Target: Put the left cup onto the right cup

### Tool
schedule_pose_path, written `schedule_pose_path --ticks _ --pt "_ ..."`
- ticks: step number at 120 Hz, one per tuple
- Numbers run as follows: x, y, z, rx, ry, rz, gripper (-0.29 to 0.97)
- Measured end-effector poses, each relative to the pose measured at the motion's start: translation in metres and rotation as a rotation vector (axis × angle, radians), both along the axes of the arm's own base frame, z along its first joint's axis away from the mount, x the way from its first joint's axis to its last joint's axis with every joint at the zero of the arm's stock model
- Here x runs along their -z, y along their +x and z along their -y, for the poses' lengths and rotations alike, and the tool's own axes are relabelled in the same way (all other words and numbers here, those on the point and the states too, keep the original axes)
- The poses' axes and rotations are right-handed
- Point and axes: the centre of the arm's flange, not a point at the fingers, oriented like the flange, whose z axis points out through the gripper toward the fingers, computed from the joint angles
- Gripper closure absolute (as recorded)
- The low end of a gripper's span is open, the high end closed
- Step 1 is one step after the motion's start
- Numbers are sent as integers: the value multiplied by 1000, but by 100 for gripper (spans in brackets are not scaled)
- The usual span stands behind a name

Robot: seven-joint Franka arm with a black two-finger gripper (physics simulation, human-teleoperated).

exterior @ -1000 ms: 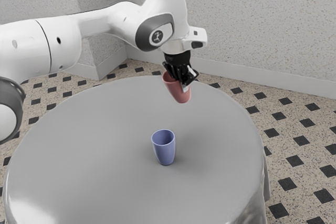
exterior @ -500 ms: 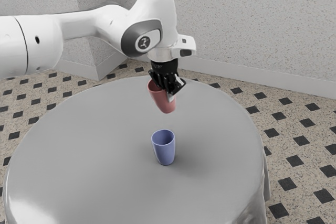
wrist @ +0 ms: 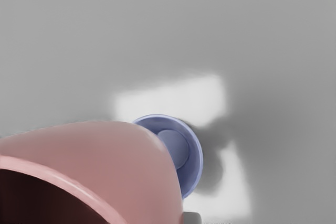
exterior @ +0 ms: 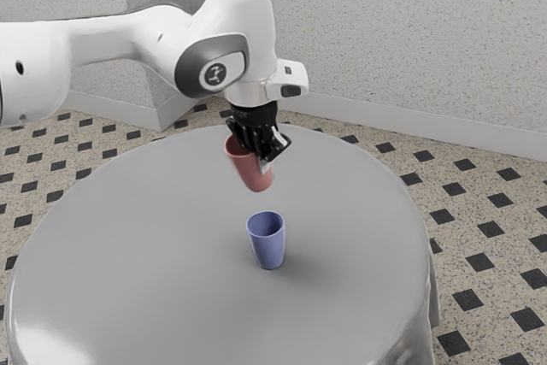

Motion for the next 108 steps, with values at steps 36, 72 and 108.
schedule_pose_path --ticks 36,72,108 --pt "11 3 5 -19 -4 -9 79" --pt "32 8 9 -37 -7 -34 79" --pt "52 7 13 -72 -51 -79 79"
